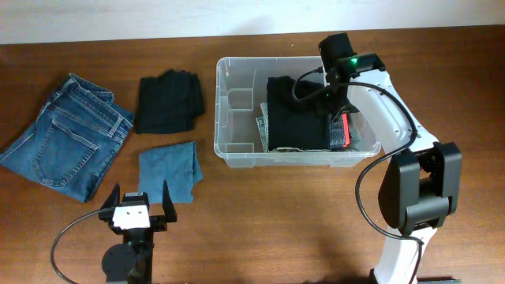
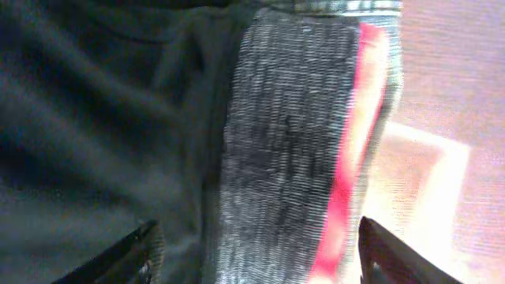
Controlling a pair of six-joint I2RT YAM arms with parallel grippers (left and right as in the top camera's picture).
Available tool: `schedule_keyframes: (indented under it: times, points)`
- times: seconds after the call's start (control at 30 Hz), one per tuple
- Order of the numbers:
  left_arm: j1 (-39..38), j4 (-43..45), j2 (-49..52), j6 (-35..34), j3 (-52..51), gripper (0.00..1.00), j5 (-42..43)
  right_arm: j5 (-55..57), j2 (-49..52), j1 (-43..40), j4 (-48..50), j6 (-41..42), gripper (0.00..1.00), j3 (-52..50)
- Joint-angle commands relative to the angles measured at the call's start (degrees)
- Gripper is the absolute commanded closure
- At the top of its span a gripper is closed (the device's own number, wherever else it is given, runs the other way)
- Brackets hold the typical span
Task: Pack container
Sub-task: 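Lower the pants into the bin on the jeans and release, then raise the right gripper and retract it to the right side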
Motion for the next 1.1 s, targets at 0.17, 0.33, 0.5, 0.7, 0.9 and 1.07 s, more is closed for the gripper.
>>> schedule_keyframes:
  times: [0.17, 0.33, 0.5, 0.7, 0.9, 1.07]
  points:
    - [0.2, 0.2, -0.5, 1.1, -0.4, 0.00, -0.6, 4.7, -2.6, -1.4, -2.8, 0.2, 0.27, 3.1]
    - [0.2, 0.2, -0.5, 1.1, -0.4, 0.01, -0.6, 4.5, -4.0, -1.4, -7.7, 0.2, 0.27, 9.2]
    - [0.2, 0.2, -0.5, 1.1, -0.4, 0.01, -0.6, 4.5, -7.5, -2.7, -12.2, 0.5, 0.21, 16.3]
    - [0.2, 0.2, -0.5, 1.1, -0.4, 0.01, -0.6, 4.8, -10.5, -10.5, -15.5, 0.7, 0.12, 18.0]
    - [0.2, 0.2, -0.5, 1.1, -0.4, 0.01, -0.6, 9.0, -9.9, -23.7, -21.1, 0.6, 0.02, 18.0]
    - [0.2, 0.2, -0.5, 1.1, -0.4, 0.01, -0.6, 9.0, -9.9, -32.5, -20.9, 0.6, 0.02, 18.0]
